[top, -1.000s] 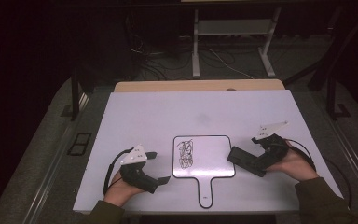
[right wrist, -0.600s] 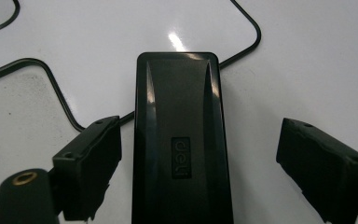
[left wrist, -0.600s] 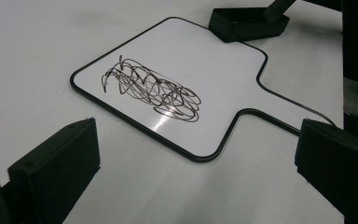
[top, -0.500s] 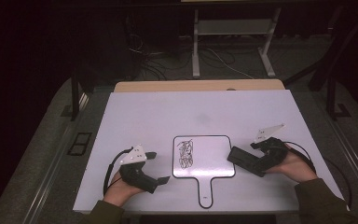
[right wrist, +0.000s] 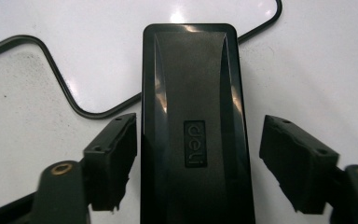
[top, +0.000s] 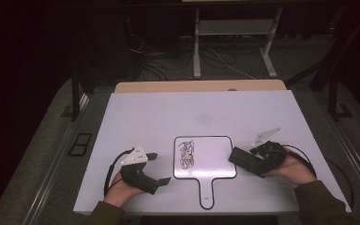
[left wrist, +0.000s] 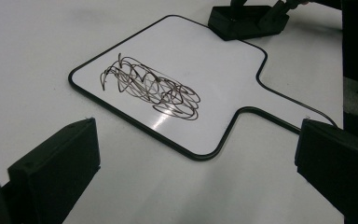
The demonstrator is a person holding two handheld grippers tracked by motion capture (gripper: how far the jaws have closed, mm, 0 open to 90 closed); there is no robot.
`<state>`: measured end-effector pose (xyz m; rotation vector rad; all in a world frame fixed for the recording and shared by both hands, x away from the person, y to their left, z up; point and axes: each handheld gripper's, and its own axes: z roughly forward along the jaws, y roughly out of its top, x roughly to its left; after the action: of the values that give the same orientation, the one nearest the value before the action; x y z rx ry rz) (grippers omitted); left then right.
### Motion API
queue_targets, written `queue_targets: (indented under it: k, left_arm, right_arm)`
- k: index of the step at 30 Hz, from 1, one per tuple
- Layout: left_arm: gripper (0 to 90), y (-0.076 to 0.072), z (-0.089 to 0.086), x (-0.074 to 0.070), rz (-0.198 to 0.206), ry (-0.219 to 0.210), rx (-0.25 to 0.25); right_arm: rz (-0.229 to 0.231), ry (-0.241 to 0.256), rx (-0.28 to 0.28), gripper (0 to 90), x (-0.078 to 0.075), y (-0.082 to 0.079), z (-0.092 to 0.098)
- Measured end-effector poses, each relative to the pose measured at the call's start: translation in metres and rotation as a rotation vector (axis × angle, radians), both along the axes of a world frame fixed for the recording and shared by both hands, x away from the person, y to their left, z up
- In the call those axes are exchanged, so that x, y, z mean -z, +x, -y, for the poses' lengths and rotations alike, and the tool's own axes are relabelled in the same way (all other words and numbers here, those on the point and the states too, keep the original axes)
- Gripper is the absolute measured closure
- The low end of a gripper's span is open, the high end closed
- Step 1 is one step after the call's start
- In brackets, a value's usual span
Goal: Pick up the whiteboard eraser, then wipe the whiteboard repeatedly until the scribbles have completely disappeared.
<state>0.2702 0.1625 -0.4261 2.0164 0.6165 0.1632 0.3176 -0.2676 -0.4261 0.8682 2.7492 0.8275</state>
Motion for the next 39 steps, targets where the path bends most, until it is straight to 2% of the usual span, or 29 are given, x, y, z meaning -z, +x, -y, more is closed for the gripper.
queue_targets:
  k: [7,17,18,19,27,30,36,39]
  left_arm:
    - [0.0,0.000,0.000,0.000,0.000,0.001,0.001]
    - [0.0,0.000,0.000,0.000,0.001,0.002,0.001]
    - [0.0,0.000,0.000,0.000,0.001,0.001,0.001]
    - [0.0,0.000,0.000,0.000,0.001,0.001,0.001]
    - [0.0,-0.001,-0.001,-0.001,0.003,0.004,0.002]
    - [0.0,0.000,-0.001,-0.001,0.005,0.004,0.000]
    - [0.0,0.000,-0.001,-0.001,0.004,0.001,0.000]
    - [0.0,0.000,-0.001,0.000,0.003,0.000,0.001]
  right_arm:
    - [-0.014,-0.030,-0.028,37.2,0.004,-0.001,-0.002]
    - [-0.025,-0.045,-0.036,38.0,0.002,0.001,-0.004]
    - [-0.018,-0.061,-0.045,38.3,0.002,0.002,-0.003]
    - [-0.034,-0.048,-0.034,38.3,0.001,0.002,-0.004]
    - [-0.043,-0.044,-0.034,38.6,0.000,0.003,-0.002]
    - [-0.027,-0.049,-0.032,38.6,0.000,0.003,-0.001]
    - [-0.025,-0.026,-0.027,38.6,-0.007,0.003,0.002]
    - [-0.038,-0.003,-0.028,38.7,-0.013,0.007,0.003]
